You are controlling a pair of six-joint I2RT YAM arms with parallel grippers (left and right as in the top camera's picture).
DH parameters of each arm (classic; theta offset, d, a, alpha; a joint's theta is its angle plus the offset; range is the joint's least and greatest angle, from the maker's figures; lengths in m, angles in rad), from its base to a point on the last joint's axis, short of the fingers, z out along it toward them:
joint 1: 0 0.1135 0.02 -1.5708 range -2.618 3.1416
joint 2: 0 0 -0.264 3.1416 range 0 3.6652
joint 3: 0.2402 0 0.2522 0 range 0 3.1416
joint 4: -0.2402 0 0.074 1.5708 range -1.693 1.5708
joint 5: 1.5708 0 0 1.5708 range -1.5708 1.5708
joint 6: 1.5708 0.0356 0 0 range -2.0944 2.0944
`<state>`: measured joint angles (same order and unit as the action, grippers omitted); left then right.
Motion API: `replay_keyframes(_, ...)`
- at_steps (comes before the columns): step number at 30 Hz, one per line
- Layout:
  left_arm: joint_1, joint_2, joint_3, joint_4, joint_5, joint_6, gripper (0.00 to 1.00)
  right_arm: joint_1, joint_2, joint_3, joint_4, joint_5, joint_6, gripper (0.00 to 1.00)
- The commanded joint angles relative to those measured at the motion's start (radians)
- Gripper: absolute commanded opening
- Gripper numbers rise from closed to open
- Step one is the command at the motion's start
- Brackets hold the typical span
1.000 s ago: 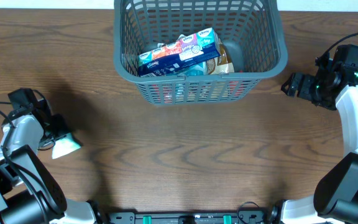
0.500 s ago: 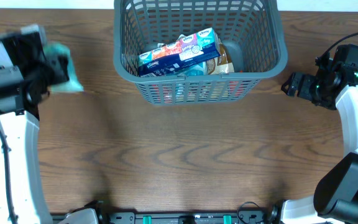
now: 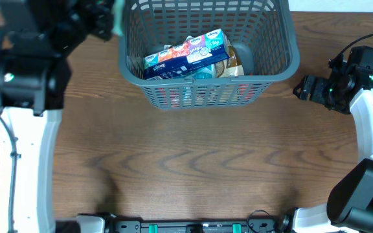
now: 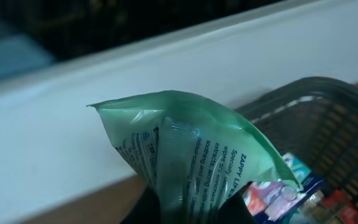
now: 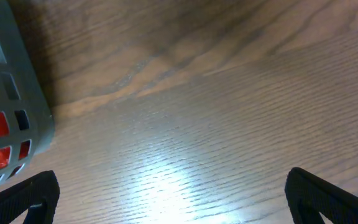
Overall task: Pack container
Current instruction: 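Carry the green packet with the left gripper and drop it into the basket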
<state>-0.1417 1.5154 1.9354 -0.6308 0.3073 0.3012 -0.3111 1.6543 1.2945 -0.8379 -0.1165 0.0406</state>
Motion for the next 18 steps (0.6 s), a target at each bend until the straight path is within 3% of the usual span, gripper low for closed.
replay_keyframes(1, -0.086, 0.087, 0.066, -0.005, -0.016, 0.226, 0.06, 0.004, 0.000, -0.002, 0.001, -0.006, -0.024, 0.99)
replay_keyframes(11, -0.290, 0.292, 0.070, -0.013, -0.118, 0.724, 0.06, 0.004, 0.000, -0.002, 0.001, -0.007, -0.023, 0.99)
replay_keyframes(18, -0.313, 0.408, 0.070, -0.012, -0.116, 0.788, 0.06, 0.004, 0.000, -0.002, 0.000, -0.007, -0.023, 0.99)
